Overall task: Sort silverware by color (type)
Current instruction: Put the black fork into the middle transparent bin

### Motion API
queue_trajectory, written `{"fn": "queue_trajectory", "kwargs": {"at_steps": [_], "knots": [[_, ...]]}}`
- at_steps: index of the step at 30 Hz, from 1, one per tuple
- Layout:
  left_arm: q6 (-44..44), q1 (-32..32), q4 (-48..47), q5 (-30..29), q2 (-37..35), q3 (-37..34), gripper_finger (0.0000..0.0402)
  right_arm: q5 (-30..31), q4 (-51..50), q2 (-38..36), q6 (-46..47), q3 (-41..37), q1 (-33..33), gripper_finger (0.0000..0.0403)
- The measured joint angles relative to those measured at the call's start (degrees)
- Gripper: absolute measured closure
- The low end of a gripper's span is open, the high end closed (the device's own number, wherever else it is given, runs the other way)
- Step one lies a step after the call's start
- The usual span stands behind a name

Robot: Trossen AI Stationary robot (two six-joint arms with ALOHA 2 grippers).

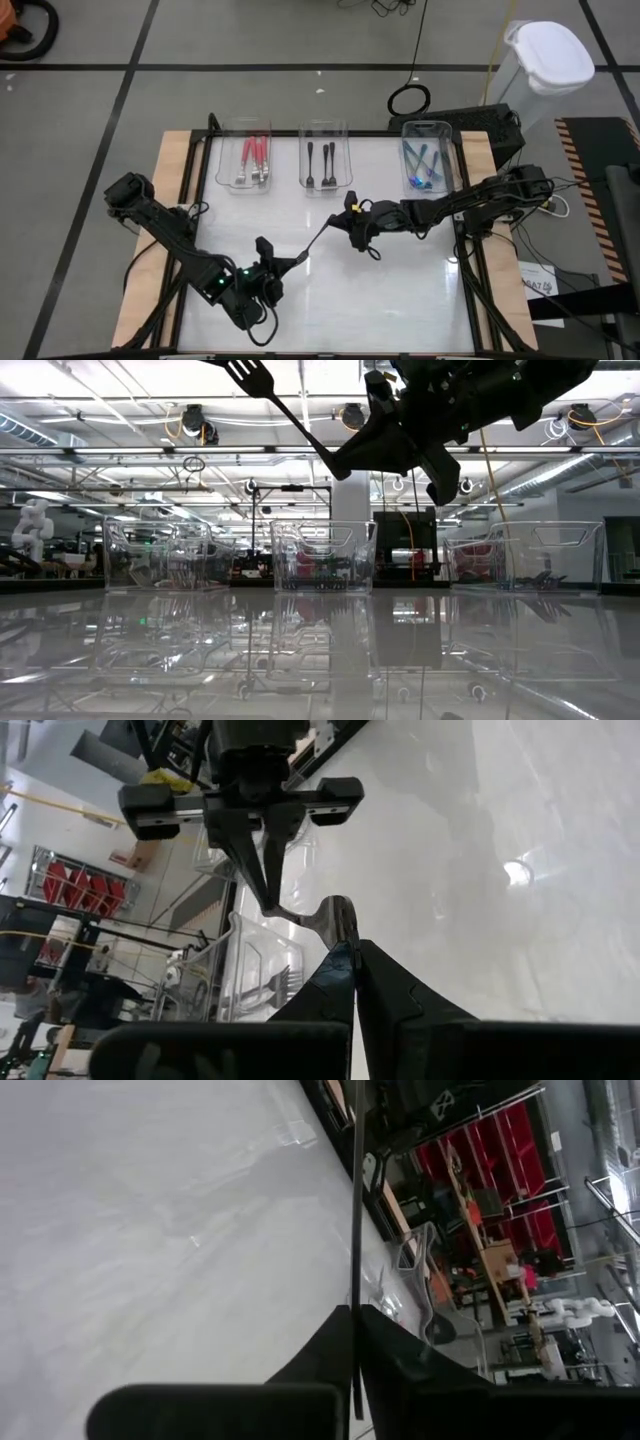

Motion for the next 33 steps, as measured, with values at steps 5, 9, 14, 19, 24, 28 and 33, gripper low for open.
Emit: {"fn": "queue_trajectory", "kwargs": {"at_steps": [5, 9, 14, 19, 24, 28, 33], "knots": [[-0.2, 0.2, 2.7, 0.0, 0.0, 0.0, 0.04, 0.2, -0.2, 0.0, -0.6, 0.0, 0.0, 0.0398], [-1.6, 0.5, 5.1, -5.2, 0.0, -0.1, 0.0372, 3.8, 0.4, -0.1, -5.4, 0.1, -0.4, 0.04], [-3.8, 0.5, 5.5, -8.9, 0.0, -0.1, 0.0301, 5.9, 1.7, -0.7, -13.5, 0.1, -2.6, 0.0401], [-4.5, -1.0, 5.7, -15.4, 0.0, -0.1, 0.0219, 5.6, 1.8, -3.3, -21.4, -0.1, -7.2, 0.0402], [-6.0, -3.0, 5.3, -21.2, -0.6, 0.0, 0.0184, 1.0, 1.9, -6.7, -34.7, 0.0, -13.5, 0.0402], [-6.1, -3.5, 5.4, -22.4, -2.6, 0.0, 0.0182, -2.0, 0.7, -8.7, -45.1, 1.2, -18.4, 0.0402], [-6.1, -3.3, 5.2, -22.4, -3.8, 0.0, 0.0181, -7.4, -3.0, -9.8, -43.8, 5.2, -25.0, 0.0402]]}}
